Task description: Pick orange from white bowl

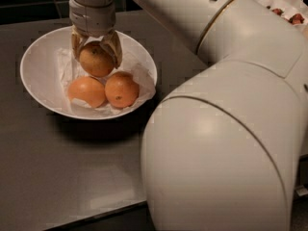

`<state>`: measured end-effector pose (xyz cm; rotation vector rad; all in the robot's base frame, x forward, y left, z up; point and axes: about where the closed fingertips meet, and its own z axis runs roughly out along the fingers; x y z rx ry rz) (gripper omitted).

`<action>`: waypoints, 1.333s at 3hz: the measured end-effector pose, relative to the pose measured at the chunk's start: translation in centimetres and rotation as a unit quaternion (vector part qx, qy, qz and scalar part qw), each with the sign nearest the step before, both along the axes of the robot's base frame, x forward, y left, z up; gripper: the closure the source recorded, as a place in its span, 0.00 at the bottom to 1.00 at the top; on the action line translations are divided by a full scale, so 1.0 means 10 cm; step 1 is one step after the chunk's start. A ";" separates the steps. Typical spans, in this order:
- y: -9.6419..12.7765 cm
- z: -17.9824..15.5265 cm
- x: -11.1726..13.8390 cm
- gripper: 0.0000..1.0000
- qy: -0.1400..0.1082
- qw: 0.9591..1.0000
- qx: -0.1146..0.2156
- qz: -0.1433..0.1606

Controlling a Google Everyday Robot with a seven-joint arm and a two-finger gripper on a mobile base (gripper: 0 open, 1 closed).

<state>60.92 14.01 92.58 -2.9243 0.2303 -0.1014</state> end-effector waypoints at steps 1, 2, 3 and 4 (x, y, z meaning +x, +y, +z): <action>-0.04 0.24 -0.09 1.00 -0.028 0.999 0.015 -0.007; -0.13 0.46 -0.18 1.00 -0.059 0.997 0.040 -0.011; -0.30 0.66 -0.32 1.00 -0.091 0.993 0.074 -0.026; -0.29 0.67 -0.31 1.00 -0.094 0.992 0.076 -0.026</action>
Offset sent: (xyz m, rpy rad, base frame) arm -0.0331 -0.0311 0.0756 0.1292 -0.1847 -0.0362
